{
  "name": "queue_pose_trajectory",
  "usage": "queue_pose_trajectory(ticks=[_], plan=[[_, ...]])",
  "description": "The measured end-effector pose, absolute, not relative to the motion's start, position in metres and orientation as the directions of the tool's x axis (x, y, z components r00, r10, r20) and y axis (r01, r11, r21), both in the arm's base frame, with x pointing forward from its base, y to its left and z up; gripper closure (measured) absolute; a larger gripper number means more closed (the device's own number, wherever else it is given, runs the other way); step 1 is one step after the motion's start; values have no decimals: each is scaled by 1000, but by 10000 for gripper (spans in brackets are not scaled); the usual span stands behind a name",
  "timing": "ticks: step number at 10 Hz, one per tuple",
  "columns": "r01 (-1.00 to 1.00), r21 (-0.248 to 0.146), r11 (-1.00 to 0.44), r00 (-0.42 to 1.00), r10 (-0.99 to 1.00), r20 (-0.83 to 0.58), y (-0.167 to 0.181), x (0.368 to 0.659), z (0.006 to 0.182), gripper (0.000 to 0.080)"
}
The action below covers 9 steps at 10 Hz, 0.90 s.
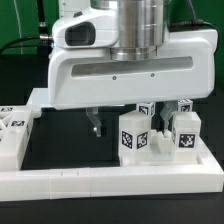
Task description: Assemble chair
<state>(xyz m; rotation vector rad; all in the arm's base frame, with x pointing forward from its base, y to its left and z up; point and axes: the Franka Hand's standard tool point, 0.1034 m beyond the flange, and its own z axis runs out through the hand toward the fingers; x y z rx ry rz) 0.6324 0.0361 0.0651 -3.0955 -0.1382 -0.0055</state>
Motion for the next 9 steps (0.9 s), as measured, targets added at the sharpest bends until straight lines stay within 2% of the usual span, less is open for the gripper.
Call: queue_pose_trajectory(ticks=[3, 5, 6, 7, 8, 9], plan=[[325, -9, -946, 946, 325, 12, 36, 635, 71, 151], [345, -3, -938, 938, 345, 11, 37, 635, 71, 151], [344, -3, -939, 939, 344, 10, 36, 635, 70, 264], [344, -3, -939, 939, 344, 9, 36, 634, 70, 264], [329, -3, -944, 944, 329, 9, 36, 634, 70, 446], [310, -3, -951, 951, 310, 8, 36, 634, 69, 510]])
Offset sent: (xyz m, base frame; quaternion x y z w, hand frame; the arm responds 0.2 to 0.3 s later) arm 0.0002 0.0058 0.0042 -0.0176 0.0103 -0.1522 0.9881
